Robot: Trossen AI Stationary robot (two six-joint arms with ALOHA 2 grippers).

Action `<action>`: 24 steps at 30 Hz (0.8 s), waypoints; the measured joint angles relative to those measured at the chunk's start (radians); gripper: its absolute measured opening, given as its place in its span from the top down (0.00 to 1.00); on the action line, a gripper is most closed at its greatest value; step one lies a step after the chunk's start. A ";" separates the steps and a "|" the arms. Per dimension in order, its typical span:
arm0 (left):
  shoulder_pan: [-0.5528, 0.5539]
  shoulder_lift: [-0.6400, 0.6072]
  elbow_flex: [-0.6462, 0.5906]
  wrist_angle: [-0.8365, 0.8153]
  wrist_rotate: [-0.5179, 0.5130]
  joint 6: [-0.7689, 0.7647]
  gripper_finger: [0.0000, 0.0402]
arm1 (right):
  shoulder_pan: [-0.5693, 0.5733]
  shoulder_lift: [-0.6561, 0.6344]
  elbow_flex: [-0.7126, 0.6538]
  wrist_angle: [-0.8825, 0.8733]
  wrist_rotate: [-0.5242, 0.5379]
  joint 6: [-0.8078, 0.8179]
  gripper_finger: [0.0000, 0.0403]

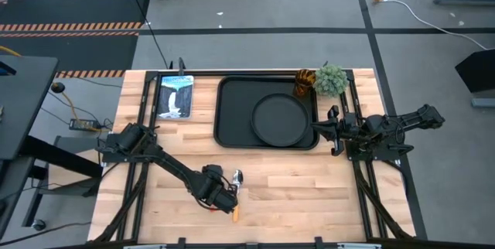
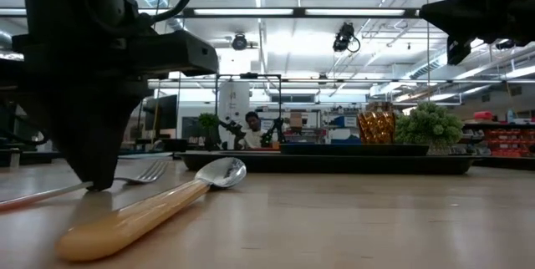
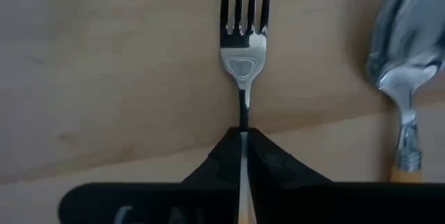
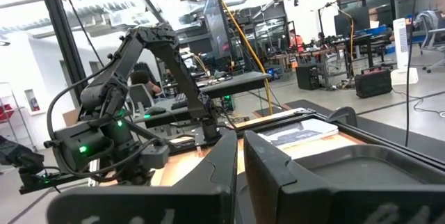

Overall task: Pick and place plate/cup/fork/spoon on tray
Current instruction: Put the orange fork on the left side of the black tray

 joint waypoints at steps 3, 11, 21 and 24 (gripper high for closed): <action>0.002 0.000 0.000 0.000 -0.011 0.003 0.96 | 0.000 0.000 0.000 0.000 0.000 0.000 0.92; 0.011 0.000 0.016 -0.005 -0.007 0.006 0.96 | 0.000 0.000 0.000 0.000 0.000 0.000 0.92; 0.073 -0.003 0.127 -0.117 -0.037 0.137 0.96 | 0.000 0.000 0.000 0.000 0.000 0.000 0.92; 0.120 -0.003 0.164 -0.181 -0.087 0.186 0.96 | 0.000 0.000 0.000 0.000 0.000 0.000 0.92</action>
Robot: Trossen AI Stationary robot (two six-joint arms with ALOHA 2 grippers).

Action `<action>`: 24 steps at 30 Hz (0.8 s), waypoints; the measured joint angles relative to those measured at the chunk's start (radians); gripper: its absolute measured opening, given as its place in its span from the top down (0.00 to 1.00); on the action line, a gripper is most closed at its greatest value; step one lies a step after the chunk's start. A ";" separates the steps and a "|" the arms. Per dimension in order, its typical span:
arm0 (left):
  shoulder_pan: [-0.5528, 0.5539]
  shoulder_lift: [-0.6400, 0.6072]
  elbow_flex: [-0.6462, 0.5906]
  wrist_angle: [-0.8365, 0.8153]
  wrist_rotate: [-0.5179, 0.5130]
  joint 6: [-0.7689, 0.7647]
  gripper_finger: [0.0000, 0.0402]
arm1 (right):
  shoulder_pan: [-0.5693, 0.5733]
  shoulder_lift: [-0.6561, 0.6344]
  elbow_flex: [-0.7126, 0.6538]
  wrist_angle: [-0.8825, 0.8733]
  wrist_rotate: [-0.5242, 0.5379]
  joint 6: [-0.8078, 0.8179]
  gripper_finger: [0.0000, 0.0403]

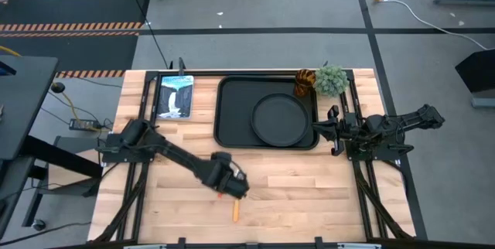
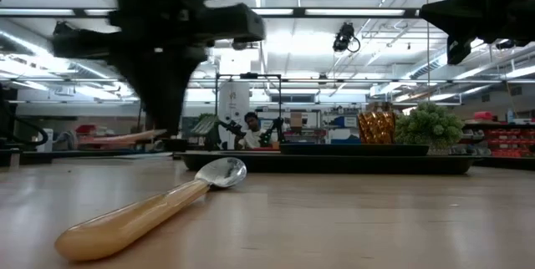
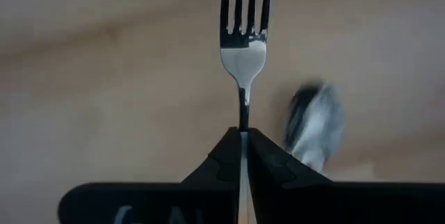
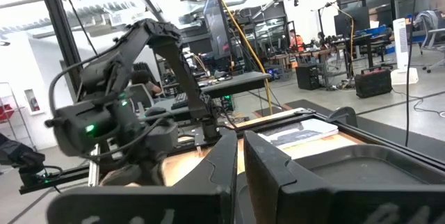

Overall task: Pick and place plate/cup/fork/spoon on tray
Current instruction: Put the orange fork on the left side of the black tray

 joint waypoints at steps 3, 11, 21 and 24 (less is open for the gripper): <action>0.068 -0.001 0.026 -0.017 -0.023 0.093 0.96 | 0.000 0.000 0.000 0.000 0.000 0.000 0.92; 0.329 -0.001 0.037 -0.004 -0.022 0.392 0.96 | 0.000 0.000 0.000 0.000 0.000 0.000 0.92; 0.654 -0.001 0.032 0.150 0.068 0.666 0.96 | 0.000 0.000 0.000 0.000 0.000 0.000 0.92; 0.712 -0.002 -0.010 0.196 0.075 0.681 0.96 | 0.000 0.000 0.000 0.000 0.000 0.000 0.92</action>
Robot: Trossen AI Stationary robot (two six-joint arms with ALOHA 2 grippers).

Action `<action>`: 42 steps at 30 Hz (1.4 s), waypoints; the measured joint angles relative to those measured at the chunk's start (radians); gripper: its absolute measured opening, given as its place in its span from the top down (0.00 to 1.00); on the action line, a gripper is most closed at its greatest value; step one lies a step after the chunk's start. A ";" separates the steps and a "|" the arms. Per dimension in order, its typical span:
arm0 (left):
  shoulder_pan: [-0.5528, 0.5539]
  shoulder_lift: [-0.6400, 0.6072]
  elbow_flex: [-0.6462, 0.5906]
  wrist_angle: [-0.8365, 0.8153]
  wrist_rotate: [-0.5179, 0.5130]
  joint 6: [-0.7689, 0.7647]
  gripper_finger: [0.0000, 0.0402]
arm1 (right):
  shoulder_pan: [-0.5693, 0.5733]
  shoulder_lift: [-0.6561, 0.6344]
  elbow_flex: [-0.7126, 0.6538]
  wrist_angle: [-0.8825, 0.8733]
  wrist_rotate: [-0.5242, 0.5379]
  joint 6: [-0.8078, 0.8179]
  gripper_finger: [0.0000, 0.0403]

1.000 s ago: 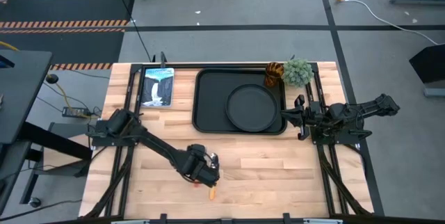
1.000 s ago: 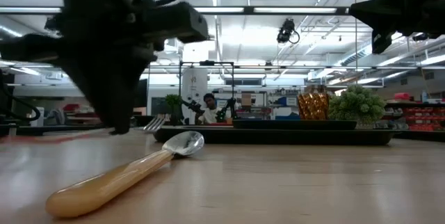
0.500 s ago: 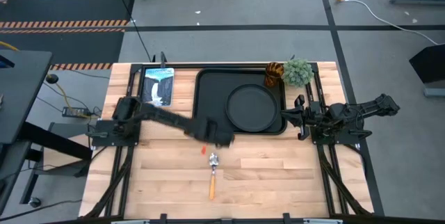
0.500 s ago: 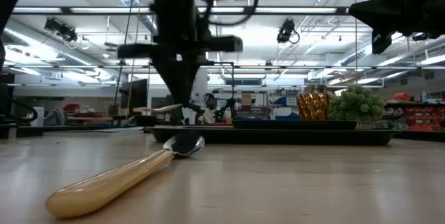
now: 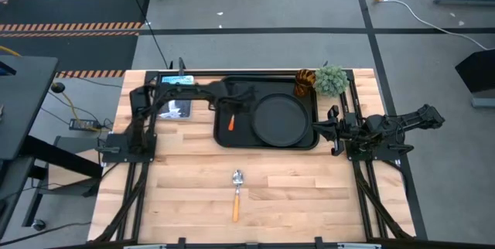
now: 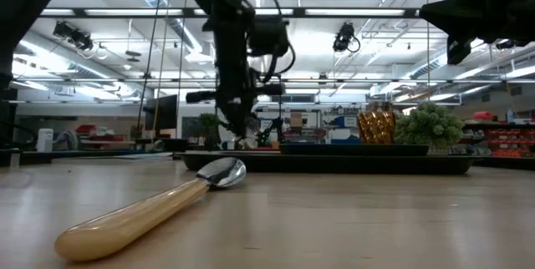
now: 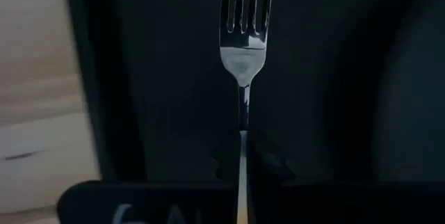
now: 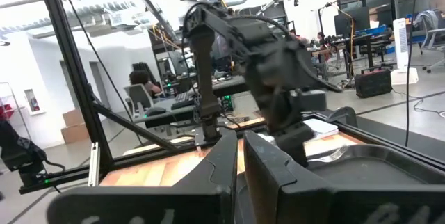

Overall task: Pick and place plate/cup/fork/spoon on tray
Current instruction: Put the orange fork on the left side of the black tray, then put the yellow spoon to the right of the orange fork

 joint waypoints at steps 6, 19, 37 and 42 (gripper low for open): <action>0.057 0.001 -0.134 0.074 0.088 -0.044 0.96 | 0.000 0.000 0.000 0.000 0.000 0.000 0.92; 0.030 0.001 -0.152 0.080 0.083 -0.078 0.94 | 0.000 0.000 0.000 0.000 0.000 0.000 0.92; -0.043 -0.046 -0.041 -0.029 0.077 -0.038 0.73 | 0.000 0.000 0.000 0.001 0.000 0.000 0.92; -0.169 -0.047 0.024 -0.052 0.083 -0.055 0.73 | 0.000 0.000 0.000 0.003 0.000 0.000 0.92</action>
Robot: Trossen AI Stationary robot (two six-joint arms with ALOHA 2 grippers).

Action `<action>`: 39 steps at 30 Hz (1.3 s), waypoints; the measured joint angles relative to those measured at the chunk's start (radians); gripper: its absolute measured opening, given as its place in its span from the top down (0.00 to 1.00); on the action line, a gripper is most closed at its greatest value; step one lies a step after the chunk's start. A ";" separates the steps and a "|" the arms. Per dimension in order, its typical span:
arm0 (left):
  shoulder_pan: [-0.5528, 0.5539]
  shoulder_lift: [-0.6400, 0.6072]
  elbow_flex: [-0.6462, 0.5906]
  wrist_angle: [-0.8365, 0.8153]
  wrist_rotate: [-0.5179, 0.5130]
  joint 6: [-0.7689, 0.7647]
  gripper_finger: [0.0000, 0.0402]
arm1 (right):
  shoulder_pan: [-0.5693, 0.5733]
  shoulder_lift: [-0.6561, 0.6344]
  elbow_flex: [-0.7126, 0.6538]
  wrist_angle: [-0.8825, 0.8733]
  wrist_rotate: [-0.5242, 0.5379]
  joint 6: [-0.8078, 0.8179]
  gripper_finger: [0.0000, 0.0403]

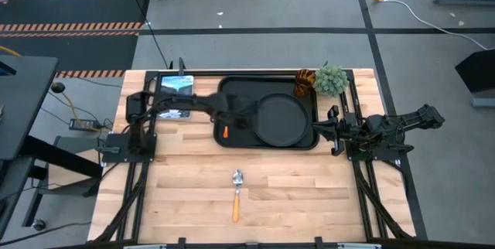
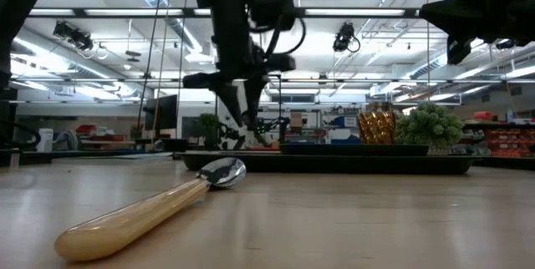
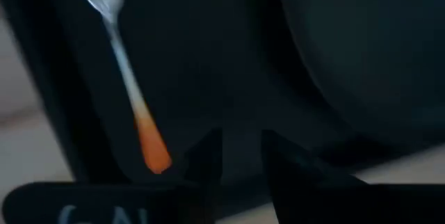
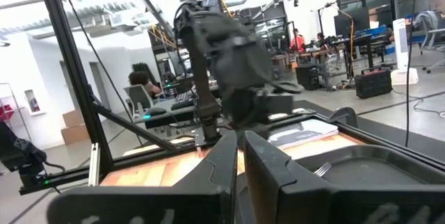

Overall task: Pick and place plate/cup/fork/spoon on tray
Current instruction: Put the yellow spoon to the right of the orange fork

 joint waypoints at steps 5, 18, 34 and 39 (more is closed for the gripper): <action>-0.175 0.002 -0.003 0.001 -0.018 -0.094 0.73 | 0.000 0.000 0.000 0.005 0.000 0.000 0.92; -0.545 0.031 -0.004 0.043 -0.106 -0.616 0.73 | 0.000 0.000 0.000 0.004 0.000 0.000 0.92; -0.619 0.118 0.042 0.144 -0.138 -0.731 0.73 | 0.000 0.000 0.000 0.019 0.000 0.000 0.92; -0.626 0.168 0.201 0.030 -0.204 -0.685 0.73 | 0.000 0.000 0.000 0.019 0.000 0.000 0.92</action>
